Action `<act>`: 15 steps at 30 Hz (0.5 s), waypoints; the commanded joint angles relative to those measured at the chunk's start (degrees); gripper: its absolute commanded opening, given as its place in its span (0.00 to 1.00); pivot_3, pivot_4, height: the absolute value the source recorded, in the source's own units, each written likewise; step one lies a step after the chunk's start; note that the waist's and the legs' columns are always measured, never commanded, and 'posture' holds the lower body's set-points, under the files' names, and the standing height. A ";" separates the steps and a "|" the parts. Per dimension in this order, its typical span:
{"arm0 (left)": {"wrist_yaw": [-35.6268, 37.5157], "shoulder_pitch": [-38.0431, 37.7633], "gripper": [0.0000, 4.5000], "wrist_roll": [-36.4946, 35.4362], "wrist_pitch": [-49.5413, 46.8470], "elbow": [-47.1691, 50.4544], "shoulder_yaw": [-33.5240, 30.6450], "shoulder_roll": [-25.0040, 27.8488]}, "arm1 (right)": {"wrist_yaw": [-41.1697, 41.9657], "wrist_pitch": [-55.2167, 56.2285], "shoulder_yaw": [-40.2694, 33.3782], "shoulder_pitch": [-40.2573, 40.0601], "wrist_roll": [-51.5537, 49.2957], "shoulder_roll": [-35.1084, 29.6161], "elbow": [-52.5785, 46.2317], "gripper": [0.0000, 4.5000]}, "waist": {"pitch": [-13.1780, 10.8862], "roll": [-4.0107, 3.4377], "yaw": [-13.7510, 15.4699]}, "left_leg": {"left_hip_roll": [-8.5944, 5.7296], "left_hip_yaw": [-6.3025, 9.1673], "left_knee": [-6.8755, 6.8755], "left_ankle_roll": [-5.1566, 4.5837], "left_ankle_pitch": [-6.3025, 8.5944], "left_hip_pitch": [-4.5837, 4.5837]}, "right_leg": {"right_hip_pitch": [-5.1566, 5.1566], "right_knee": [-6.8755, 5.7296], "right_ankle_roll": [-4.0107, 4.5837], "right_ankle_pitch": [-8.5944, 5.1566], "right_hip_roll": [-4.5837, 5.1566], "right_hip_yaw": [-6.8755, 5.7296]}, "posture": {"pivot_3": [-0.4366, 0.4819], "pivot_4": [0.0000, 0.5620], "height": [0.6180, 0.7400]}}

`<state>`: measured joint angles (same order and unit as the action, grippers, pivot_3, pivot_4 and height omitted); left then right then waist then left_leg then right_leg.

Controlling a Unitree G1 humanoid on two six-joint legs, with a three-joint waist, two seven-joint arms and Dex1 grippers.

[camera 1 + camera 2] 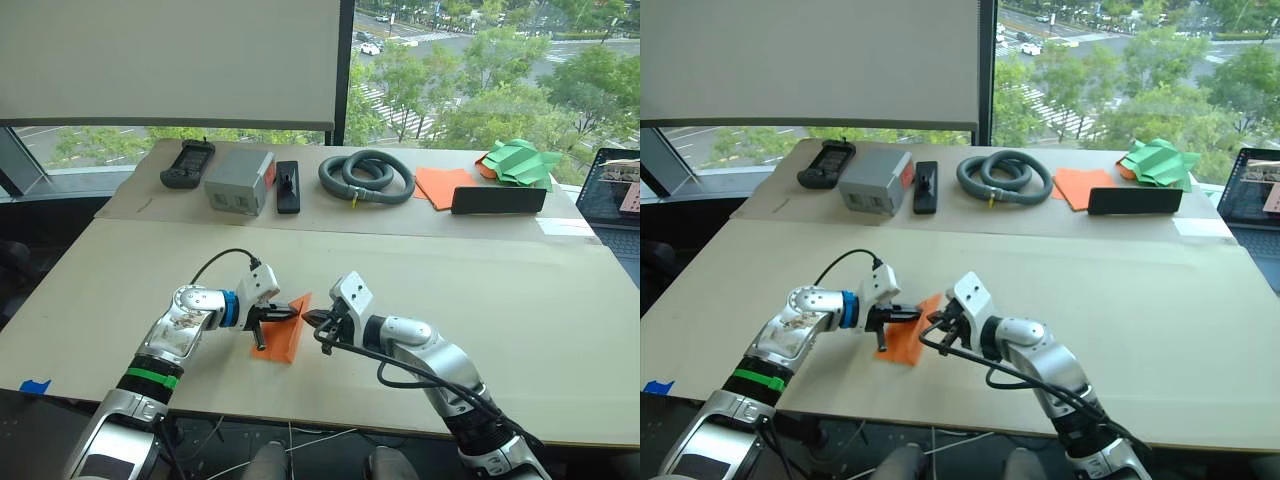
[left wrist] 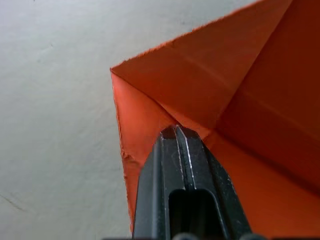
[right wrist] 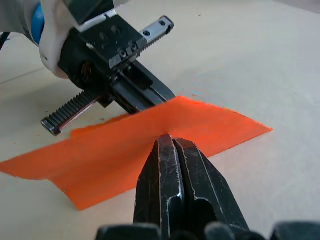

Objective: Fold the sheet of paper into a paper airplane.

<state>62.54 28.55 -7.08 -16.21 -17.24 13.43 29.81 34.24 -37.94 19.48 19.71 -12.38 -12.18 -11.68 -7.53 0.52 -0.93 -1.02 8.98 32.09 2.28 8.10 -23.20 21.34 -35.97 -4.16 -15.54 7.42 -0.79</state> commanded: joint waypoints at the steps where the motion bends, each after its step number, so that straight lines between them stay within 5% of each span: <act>1: 0.08 0.59 0.00 0.47 0.81 -1.11 0.26 -0.57 | -0.19 1.41 0.17 1.87 0.07 0.99 -0.56 0.00 | 0.00 0.00 0.03 | 0.00 0.00 0.00 0.00 0.00 -0.01 | 0.00 0.01 0.11 -0.06 0.00 0.01 | 0.48 0.27 0.69; 9: 1.40 0.39 0.00 -0.72 -1.23 -0.57 0.69 -3.33 | -0.70 3.08 1.38 4.97 1.28 4.03 3.73 0.00 | 0.00 0.00 0.10 | 0.00 0.00 0.01 -0.02 -0.01 -0.01 | -0.04 0.01 0.06 -0.03 0.00 0.01 | 0.48 0.27 0.69; 15: 0.93 -2.17 0.00 -1.35 -2.99 1.48 -2.43 0.09 | -0.60 4.79 2.57 6.22 2.82 5.20 7.81 0.00 | 0.00 -0.01 -0.17 | 0.00 0.02 -0.01 -0.13 -0.08 0.02 | -0.03 0.00 -0.06 0.03 -0.01 0.01 | 0.48 0.27 0.69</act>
<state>63.26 27.53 -8.27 -17.87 -17.08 12.03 28.18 33.66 -34.90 21.97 24.59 -10.07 -7.59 -4.03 -7.53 0.52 -1.10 -1.02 9.00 32.08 2.21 8.05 -23.17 21.33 -35.98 -4.22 -15.51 7.42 -0.77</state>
